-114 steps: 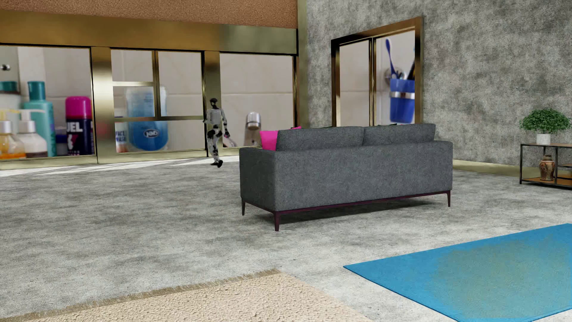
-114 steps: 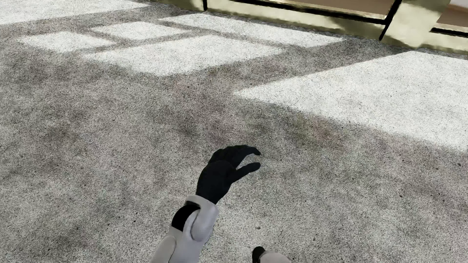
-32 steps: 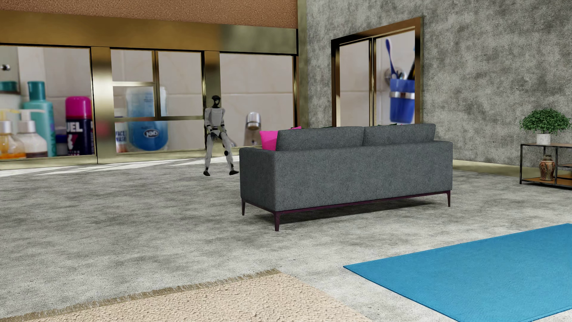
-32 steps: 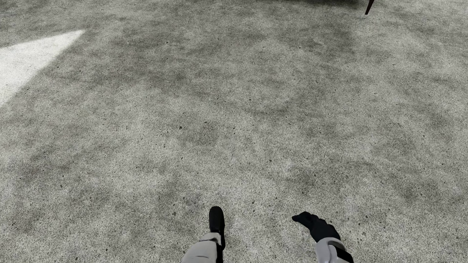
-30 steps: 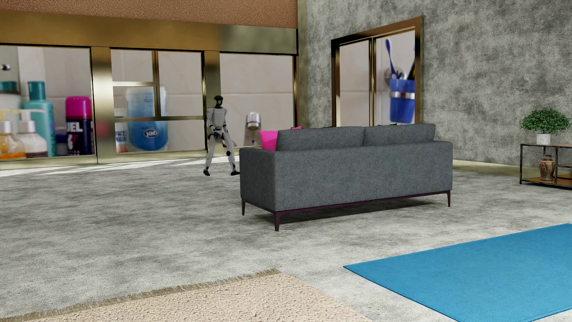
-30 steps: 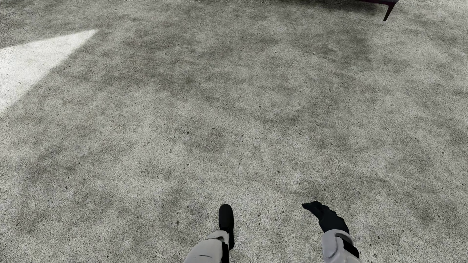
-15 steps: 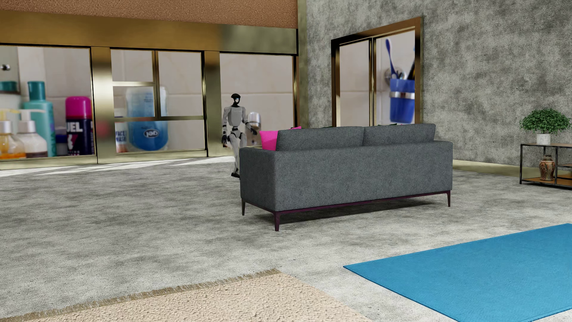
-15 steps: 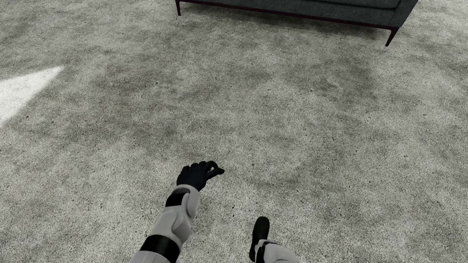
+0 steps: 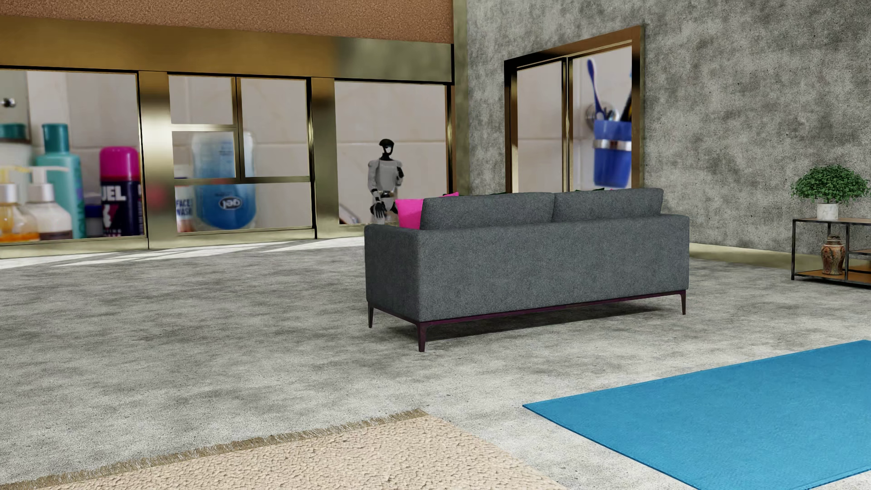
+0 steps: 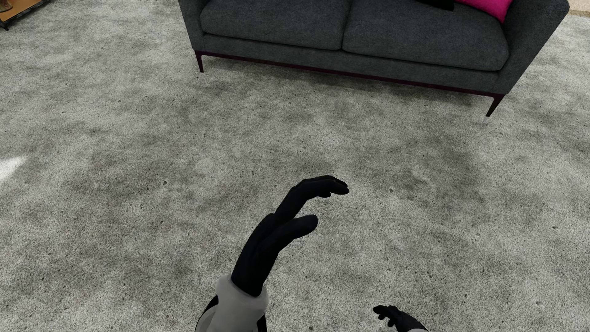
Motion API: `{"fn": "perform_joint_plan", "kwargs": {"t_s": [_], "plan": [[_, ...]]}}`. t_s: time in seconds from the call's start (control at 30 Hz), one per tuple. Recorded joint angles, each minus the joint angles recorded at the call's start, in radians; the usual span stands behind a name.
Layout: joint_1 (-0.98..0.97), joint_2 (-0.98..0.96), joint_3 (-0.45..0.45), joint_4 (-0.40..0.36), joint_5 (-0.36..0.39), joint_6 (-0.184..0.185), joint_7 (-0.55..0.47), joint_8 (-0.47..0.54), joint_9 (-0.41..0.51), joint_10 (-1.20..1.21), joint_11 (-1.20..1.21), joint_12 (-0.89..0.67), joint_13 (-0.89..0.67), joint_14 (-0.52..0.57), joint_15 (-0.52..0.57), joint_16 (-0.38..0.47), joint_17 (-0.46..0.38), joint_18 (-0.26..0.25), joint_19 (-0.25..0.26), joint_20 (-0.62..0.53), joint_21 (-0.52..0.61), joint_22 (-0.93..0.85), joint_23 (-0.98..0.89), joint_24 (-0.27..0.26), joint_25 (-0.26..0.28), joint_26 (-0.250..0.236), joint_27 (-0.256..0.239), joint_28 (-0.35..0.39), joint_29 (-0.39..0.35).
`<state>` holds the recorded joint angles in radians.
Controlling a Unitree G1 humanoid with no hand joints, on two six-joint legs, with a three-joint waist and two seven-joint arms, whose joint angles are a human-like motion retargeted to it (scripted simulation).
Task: Walk towards the sofa
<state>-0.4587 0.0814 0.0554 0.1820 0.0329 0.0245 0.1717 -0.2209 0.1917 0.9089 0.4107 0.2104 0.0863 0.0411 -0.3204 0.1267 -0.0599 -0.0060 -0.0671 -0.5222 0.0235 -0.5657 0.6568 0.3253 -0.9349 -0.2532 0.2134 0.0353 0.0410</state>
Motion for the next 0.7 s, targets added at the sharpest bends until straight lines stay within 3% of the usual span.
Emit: {"fn": "perform_joint_plan", "kwargs": {"t_s": [0.03,0.1,0.13,0.17,0.2,0.23,0.27,0.33,0.37,0.4,0.47,0.57,0.63,0.67,0.7], "plan": [[0.008,0.047,0.007,-0.001,0.005,0.001,0.034,0.014,-0.006,-0.250,-0.021,-0.090,-0.050,0.002,-0.019,0.005,-0.024,-0.010,0.011,-0.030,0.053,-0.068,-0.004,-0.045,-0.016,-0.001,-0.005,0.001,0.008],[0.055,0.161,0.012,-0.055,0.011,0.002,0.041,0.046,-0.019,-0.753,-0.096,-0.255,-0.162,-0.018,-0.028,-0.015,-0.063,-0.047,0.032,-0.059,0.145,-0.142,0.013,-0.087,-0.041,0.058,0.006,0.036,0.031],[0.050,0.211,0.008,-0.076,0.010,0.000,0.034,0.052,-0.021,-0.822,-0.101,-0.323,-0.198,-0.057,-0.036,-0.020,-0.074,-0.146,0.044,-0.069,0.172,-0.157,0.013,-0.105,-0.050,0.088,0.011,0.046,0.033],[0.038,0.257,0.003,-0.093,0.002,-0.004,0.033,0.047,-0.022,-0.765,-0.071,-0.384,-0.211,-0.016,-0.041,-0.024,-0.079,-0.125,0.051,-0.075,0.167,-0.155,-0.003,-0.118,-0.042,0.105,0.022,0.054,0.024],[0.026,0.292,0.001,-0.118,-0.015,-0.011,0.009,0.039,-0.022,-0.676,-0.037,-0.421,-0.199,0.066,-0.008,-0.032,-0.077,-0.015,0.055,-0.081,0.142,-0.143,-0.032,-0.125,-0.021,0.116,0.034,0.062,0.007],[0.031,0.312,0.001,-0.137,-0.038,-0.020,-0.009,0.039,-0.021,-0.591,0.033,-0.430,-0.169,0.160,0.056,-0.042,-0.066,0.021,0.043,-0.087,0.111,-0.132,-0.067,-0.140,0.012,0.122,0.036,0.077,-0.016],[0.033,0.289,0.003,-0.142,-0.076,-0.033,0.008,0.045,-0.017,-0.488,0.166,-0.419,-0.129,0.135,0.159,-0.050,-0.054,0.078,0.046,-0.087,0.081,-0.126,-0.097,-0.139,0.054,0.124,0.036,0.092,-0.031],[0.091,0.136,0.007,-0.152,-0.199,-0.067,0.062,0.057,-0.007,-0.363,0.570,-0.371,-0.043,-0.021,0.382,-0.059,-0.037,0.083,0.055,-0.065,0.054,-0.130,-0.126,-0.034,0.116,0.103,0.041,0.139,-0.028],[0.142,0.032,0.002,-0.168,-0.256,-0.085,0.086,0.078,-0.004,-0.357,0.734,-0.353,0.000,-0.076,0.412,-0.063,-0.039,0.081,0.040,-0.062,0.066,-0.135,-0.128,0.011,0.101,0.097,0.047,0.146,-0.019],[0.200,-0.069,-0.008,-0.184,-0.278,-0.101,0.095,0.096,-0.001,-0.371,0.847,-0.342,0.041,-0.116,0.335,-0.065,-0.040,0.079,0.003,-0.063,0.078,-0.134,-0.122,0.053,0.075,0.094,0.051,0.153,-0.009],[0.316,-0.250,-0.039,-0.218,-0.313,-0.116,0.082,0.079,-0.001,-0.429,0.936,-0.347,0.124,-0.167,0.308,-0.076,-0.040,0.072,-0.008,-0.081,0.072,-0.111,-0.096,0.132,0.039,0.091,0.074,0.186,0.013],[0.485,-0.459,-0.085,-0.264,-0.288,-0.116,0.043,0.042,-0.008,-0.544,0.738,-0.360,0.251,-0.233,0.295,-0.086,-0.031,0.055,0.001,-0.078,0.002,-0.106,-0.042,0.276,0.046,0.108,0.105,0.233,0.031],[0.580,-0.516,-0.099,-0.285,-0.257,-0.111,0.019,0.002,-0.017,-0.607,0.372,-0.367,0.325,-0.283,0.310,-0.088,-0.023,0.044,0.012,-0.078,-0.048,-0.117,0.004,0.362,0.047,0.133,0.121,0.251,0.032],[0.620,-0.507,-0.101,-0.291,-0.226,-0.108,0.005,-0.007,-0.022,-0.628,0.112,-0.374,0.357,-0.312,0.321,-0.084,-0.016,0.036,0.037,-0.092,-0.068,-0.121,0.026,0.378,0.040,0.140,0.125,0.254,0.036],[0.662,-0.489,-0.101,-0.290,-0.187,-0.103,-0.010,0.001,-0.026,-0.656,-0.137,-0.379,0.382,-0.326,0.355,-0.079,-0.005,0.027,0.031,-0.111,-0.082,-0.124,0.048,0.366,0.030,0.145,0.126,0.251,0.043]]}}
